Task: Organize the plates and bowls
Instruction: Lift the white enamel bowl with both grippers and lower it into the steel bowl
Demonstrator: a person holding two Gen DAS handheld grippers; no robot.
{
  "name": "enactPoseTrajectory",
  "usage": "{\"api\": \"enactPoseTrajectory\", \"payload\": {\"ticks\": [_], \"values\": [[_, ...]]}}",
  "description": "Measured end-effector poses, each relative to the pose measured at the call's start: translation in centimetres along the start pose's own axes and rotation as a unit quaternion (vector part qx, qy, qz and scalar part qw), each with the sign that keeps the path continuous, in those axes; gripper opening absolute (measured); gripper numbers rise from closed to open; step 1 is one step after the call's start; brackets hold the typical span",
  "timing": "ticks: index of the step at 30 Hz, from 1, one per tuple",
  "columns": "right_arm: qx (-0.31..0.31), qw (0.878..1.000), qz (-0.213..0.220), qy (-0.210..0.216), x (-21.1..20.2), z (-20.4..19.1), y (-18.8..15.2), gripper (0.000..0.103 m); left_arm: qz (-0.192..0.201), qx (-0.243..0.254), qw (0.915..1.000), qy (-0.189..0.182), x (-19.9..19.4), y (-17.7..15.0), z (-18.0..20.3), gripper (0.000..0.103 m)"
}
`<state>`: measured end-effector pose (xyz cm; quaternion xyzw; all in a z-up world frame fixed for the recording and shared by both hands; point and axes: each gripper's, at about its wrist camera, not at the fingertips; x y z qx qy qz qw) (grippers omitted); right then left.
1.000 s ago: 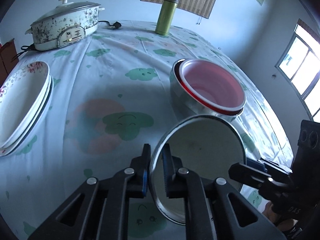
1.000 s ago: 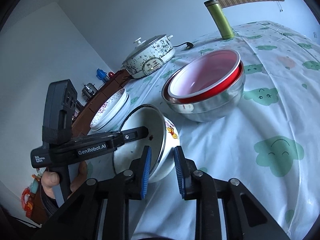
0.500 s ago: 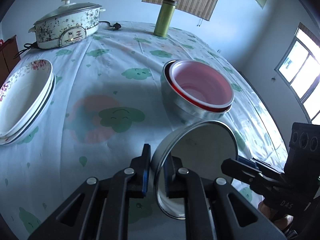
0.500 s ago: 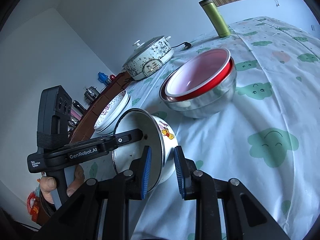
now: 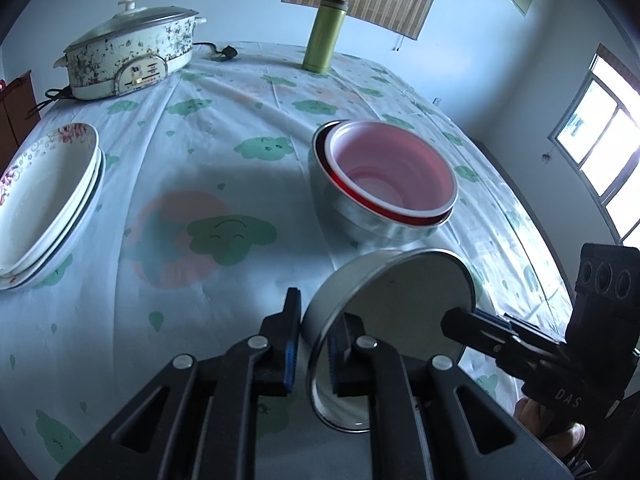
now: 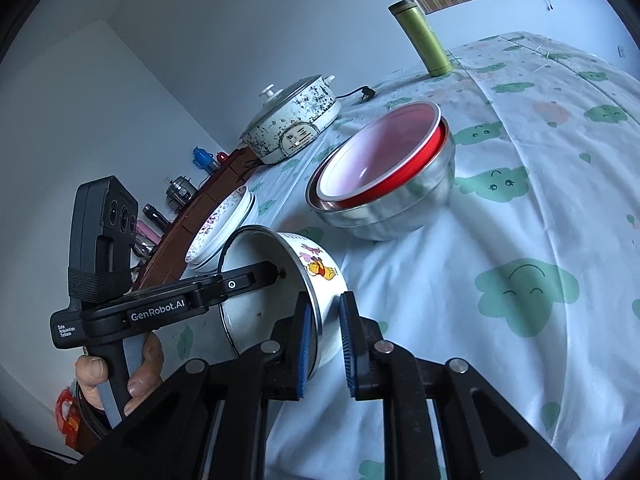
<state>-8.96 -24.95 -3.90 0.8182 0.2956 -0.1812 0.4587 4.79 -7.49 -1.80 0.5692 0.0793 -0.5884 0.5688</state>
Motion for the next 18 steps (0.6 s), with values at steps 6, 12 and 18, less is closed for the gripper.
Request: {"api": "enactPoseTrajectory", "payload": {"ticks": [6, 12, 18], "values": [[-0.005, 1.000, 0.005, 0.013, -0.6, -0.5, 0.5, 0.016, 0.019, 0.009, 0.9998, 0.005, -1.5, 0.6, 0.7, 0.009], [-0.008, 1.000, 0.016, 0.024, -1.8, -0.9, 2.3, 0.016, 0.040, 0.022, 0.9989, 0.006, -3.1, 2.6, 1.9, 0.009], [-0.019, 0.999, 0.042, 0.020, -3.2, -1.5, 5.2, 0.016, 0.063, 0.030, 0.9976, 0.003, -4.0, 5.8, 3.2, 0.009]]}}
Point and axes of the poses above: each gripper's, at about its wrist camera, not at the fingertips, and x roughly the way its jaws point, z to its right, y to its top, and after that the axes turned 6 degrees about -y, right-handed
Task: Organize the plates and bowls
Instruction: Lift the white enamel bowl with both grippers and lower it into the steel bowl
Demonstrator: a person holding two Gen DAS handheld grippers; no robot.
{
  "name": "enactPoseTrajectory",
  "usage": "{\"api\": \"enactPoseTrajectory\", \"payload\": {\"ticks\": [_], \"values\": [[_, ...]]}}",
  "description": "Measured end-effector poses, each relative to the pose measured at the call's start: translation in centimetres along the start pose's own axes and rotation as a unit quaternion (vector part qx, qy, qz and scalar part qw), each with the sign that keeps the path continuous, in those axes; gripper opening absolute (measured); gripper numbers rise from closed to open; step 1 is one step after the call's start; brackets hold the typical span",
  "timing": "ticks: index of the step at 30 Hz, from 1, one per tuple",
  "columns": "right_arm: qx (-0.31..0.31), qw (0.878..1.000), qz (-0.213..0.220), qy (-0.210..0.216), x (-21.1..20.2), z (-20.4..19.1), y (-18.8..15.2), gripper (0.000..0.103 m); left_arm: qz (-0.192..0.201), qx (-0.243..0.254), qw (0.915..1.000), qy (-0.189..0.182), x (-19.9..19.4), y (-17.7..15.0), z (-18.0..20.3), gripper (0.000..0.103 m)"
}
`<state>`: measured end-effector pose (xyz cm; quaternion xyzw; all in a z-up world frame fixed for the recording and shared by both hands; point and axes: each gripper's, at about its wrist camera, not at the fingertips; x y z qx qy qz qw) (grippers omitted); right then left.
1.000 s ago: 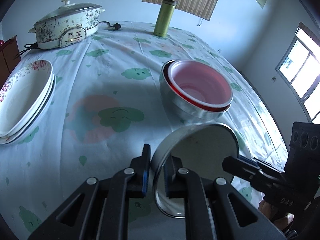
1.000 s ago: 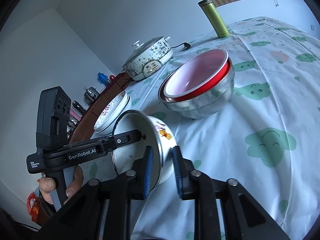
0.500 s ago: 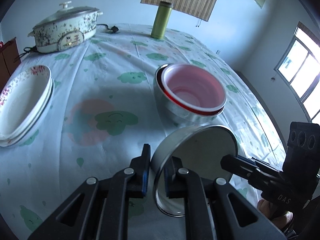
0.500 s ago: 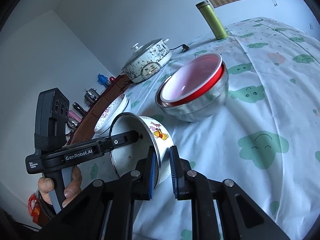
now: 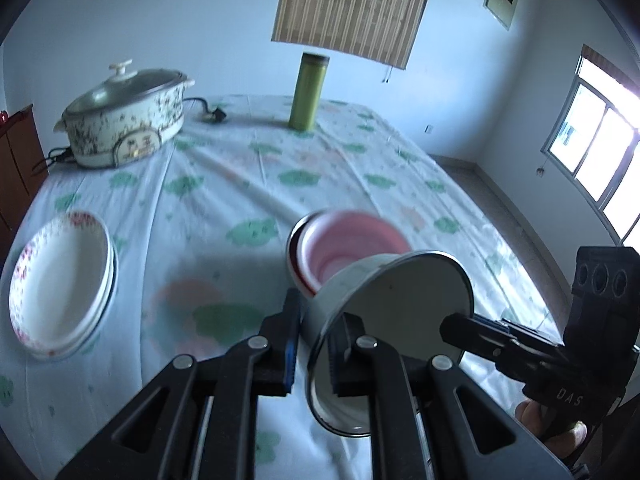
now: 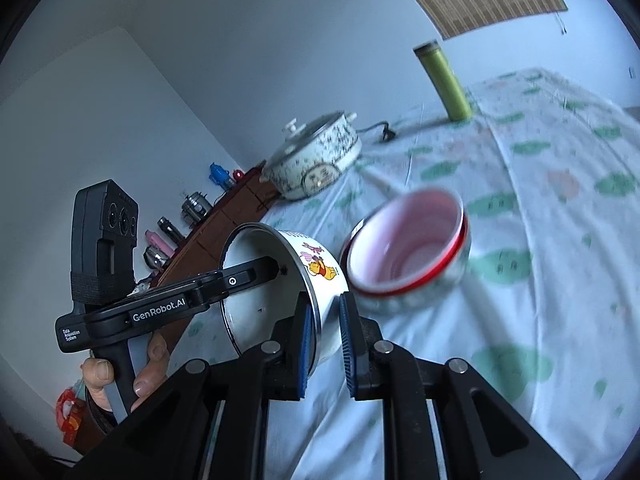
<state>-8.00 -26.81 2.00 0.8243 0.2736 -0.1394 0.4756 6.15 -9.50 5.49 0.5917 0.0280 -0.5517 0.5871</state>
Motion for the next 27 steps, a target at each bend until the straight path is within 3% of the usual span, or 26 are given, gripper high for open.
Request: {"api": "enactPoseTrajectory", "payload": {"ticks": [5, 13, 20, 27], "values": [[0.001, 1.000, 0.014, -0.013, -0.5, 0.5, 2.6, 0.016, 0.003, 0.003, 1.0000, -0.003, 1.2, 2.5, 0.8, 0.009], [0.015, 0.999, 0.013, -0.047, 0.4, 3.1, 5.1, 0.016, -0.028, -0.008, 0.9996, -0.007, 5.8, 5.1, 1.3, 0.009], [0.030, 0.997, -0.009, -0.073, 3.4, 6.1, 6.4, 0.016, -0.073, -0.028, 0.9969, -0.003, 10.2, 5.6, 0.5, 0.009], [0.036, 0.996, -0.031, -0.073, 5.6, 7.4, 6.8, 0.016, -0.094, -0.047, 0.9945, 0.003, 11.7, 5.3, -0.7, 0.009]]}}
Point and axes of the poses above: each gripper's, at about its wrist camera, not at the fingertips, and x roughly the way its jaws point, z to its right, y to its top, and after that the axes turned 6 degrees about -y, right-handed
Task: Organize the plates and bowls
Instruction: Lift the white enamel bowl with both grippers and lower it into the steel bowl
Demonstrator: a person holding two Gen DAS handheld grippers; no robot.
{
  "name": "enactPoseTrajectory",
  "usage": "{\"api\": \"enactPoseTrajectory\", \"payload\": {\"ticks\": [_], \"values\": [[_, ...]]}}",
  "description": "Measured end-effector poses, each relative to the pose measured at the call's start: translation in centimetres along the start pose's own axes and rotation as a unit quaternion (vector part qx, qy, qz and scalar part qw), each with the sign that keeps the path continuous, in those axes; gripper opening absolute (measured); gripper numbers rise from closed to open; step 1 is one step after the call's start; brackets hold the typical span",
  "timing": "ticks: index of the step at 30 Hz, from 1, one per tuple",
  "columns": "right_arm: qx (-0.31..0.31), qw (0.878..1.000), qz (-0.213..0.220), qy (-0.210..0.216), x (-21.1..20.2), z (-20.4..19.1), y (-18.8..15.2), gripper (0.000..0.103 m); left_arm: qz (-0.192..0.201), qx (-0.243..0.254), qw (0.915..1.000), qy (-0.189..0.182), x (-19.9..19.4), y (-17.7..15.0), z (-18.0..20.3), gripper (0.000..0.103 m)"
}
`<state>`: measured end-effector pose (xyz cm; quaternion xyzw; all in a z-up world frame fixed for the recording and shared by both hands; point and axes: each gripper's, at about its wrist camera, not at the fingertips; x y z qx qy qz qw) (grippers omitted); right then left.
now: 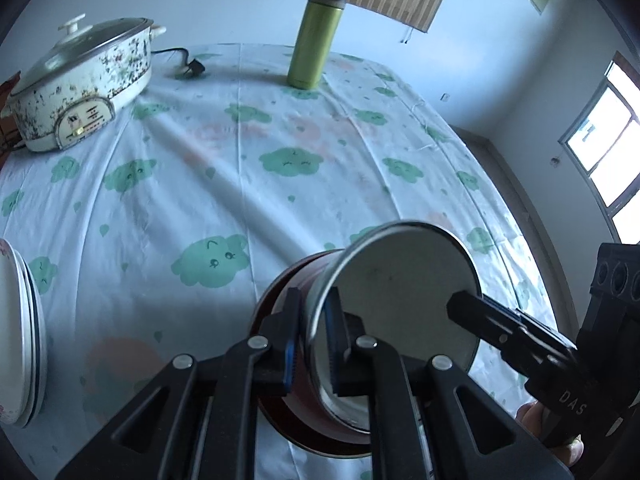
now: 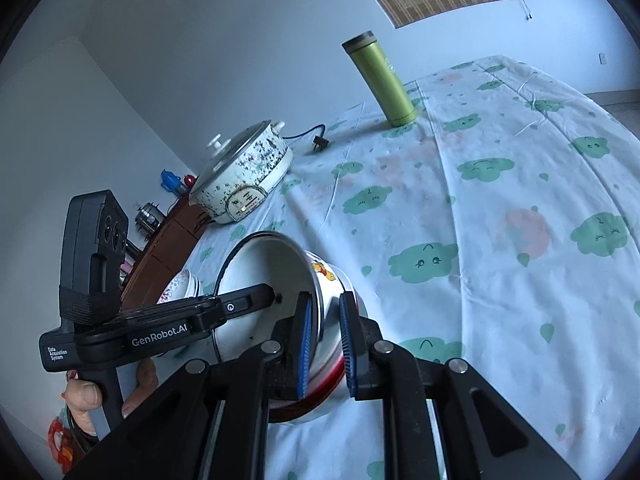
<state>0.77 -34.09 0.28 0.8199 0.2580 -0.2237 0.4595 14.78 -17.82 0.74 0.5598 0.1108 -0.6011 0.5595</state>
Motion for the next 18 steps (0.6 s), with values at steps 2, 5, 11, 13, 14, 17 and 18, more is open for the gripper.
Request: {"api": "enactPoseTrajectory", "payload": {"ticks": [2, 5, 11, 13, 14, 17, 18], "values": [[-0.004, 1.000, 0.001, -0.002, 0.15, -0.10, 0.05, 0.016, 0.000, -0.001, 1.0000, 0.000, -0.08, -0.09, -0.03, 0.009], [-0.008, 1.000, 0.001, -0.003, 0.23, -0.25, 0.09, 0.016, 0.000, -0.002, 1.0000, 0.006, -0.12, -0.20, 0.04, 0.009], [-0.008, 1.000, -0.014, -0.005, 0.74, -0.37, 0.22, 0.016, -0.001, -0.012, 0.9999, 0.010, -0.70, -0.50, -0.13, 0.009], [-0.004, 1.000, -0.021, -0.006, 0.97, -0.40, 0.37, 0.016, -0.005, -0.020, 0.9997, 0.009, -0.77, -0.59, -0.30, 0.009], [0.000, 1.000, -0.023, -0.006, 1.03, -0.41, 0.49, 0.016, -0.007, -0.023, 0.9997, 0.008, -0.77, -0.63, -0.35, 0.009], [-0.007, 1.000, -0.016, -0.008, 0.96, -0.67, 0.78, 0.016, -0.018, -0.032, 0.9993, 0.001, -0.38, -0.71, -0.68, 0.009], [-0.010, 1.000, -0.011, -0.006, 0.83, -0.80, 0.78, 0.016, -0.020, -0.036, 0.9992, -0.002, -0.25, -0.75, -0.79, 0.009]]}}
Point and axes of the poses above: each gripper's, at about its wrist camera, not at the fingertips, and x roughly the way its jaws point, z to its right, y to its top, and after that the axes turned 6 degrees about -y, right-handed
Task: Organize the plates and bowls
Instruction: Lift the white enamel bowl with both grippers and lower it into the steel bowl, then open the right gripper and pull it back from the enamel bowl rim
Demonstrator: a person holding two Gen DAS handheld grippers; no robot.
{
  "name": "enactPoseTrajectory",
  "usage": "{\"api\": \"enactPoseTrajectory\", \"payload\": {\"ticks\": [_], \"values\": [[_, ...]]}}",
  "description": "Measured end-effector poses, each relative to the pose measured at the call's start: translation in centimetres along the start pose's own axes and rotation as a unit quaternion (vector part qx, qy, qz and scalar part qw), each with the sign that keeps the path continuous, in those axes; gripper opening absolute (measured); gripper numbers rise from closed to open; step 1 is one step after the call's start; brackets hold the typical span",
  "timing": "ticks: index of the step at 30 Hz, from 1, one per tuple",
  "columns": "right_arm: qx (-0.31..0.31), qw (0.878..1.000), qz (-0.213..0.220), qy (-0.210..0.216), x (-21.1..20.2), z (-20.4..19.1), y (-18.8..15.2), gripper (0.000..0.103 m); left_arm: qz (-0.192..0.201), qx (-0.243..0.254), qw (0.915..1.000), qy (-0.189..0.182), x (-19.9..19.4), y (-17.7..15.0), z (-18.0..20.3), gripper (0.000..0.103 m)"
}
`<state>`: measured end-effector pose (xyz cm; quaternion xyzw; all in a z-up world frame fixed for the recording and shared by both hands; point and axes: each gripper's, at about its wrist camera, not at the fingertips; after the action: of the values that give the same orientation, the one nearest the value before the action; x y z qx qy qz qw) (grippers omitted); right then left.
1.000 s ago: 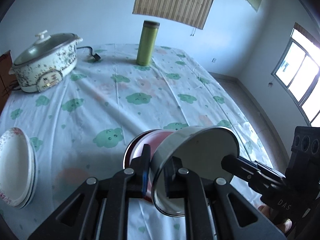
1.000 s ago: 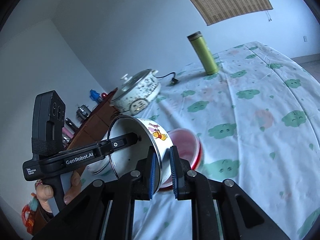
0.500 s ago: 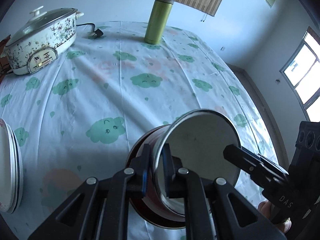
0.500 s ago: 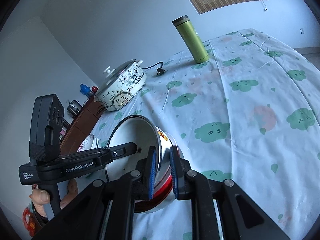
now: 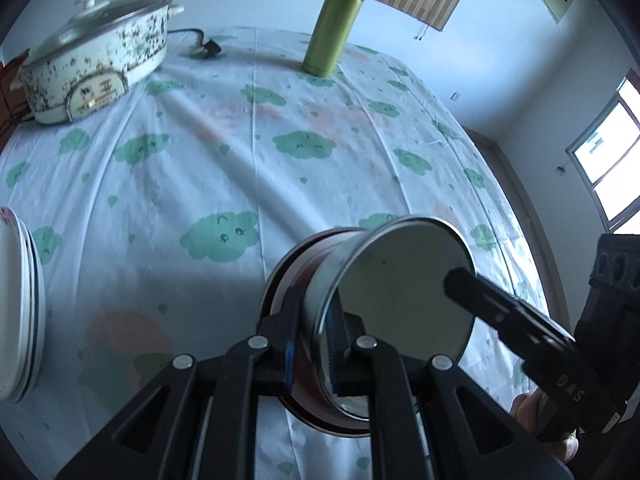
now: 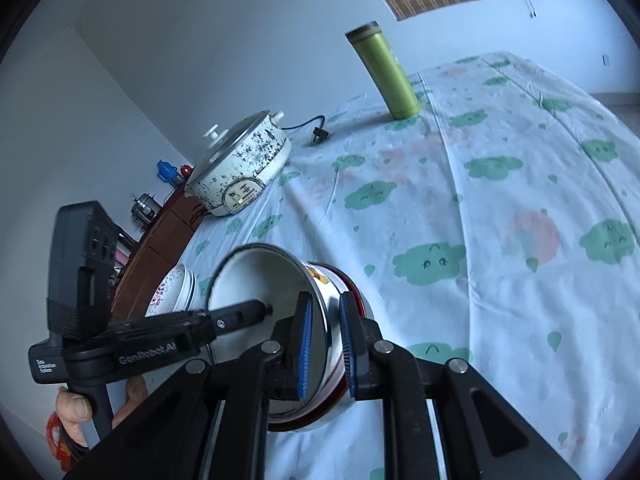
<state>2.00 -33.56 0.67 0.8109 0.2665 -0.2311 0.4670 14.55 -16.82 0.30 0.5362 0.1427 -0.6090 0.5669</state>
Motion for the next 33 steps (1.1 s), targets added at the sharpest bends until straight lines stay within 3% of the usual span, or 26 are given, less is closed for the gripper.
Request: {"api": "enactPoseTrajectory", "payload": {"ticks": [10, 16, 19, 29, 33], "values": [[-0.047, 0.998, 0.042, -0.027, -0.2, -1.4, 0.0, 0.016, 0.010, 0.000, 0.9999, 0.009, -0.9, -0.1, 0.0, 0.010], [-0.052, 0.993, 0.103, -0.032, -1.8, -1.3, 0.5, 0.016, 0.056, 0.017, 0.9980, 0.025, -2.7, -0.1, 0.7, 0.032], [-0.053, 0.992, 0.107, -0.032, -1.6, -1.4, 0.5, 0.016, 0.081, 0.024, 0.9957, 0.036, -3.4, -0.2, 0.7, 0.044], [-0.068, 0.986, 0.143, -0.053, -2.5, -1.8, -1.5, 0.016, 0.154, 0.037, 0.9815, 0.108, -3.8, -2.2, -0.1, 0.052], [-0.047, 0.988, 0.141, -0.041, -2.4, -1.2, -2.0, 0.016, 0.171, 0.046, 0.9758, 0.129, -3.5, -3.2, 0.1, 0.053]]}}
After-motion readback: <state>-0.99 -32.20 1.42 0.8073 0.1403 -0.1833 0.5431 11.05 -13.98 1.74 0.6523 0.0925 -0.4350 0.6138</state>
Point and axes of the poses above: each gripper's, at about its wrist camera, not at the fingertips, and x roughly the way its jaws point, z to its right, y to its top, and after that the axes turned 6 degrees about -y, right-handed
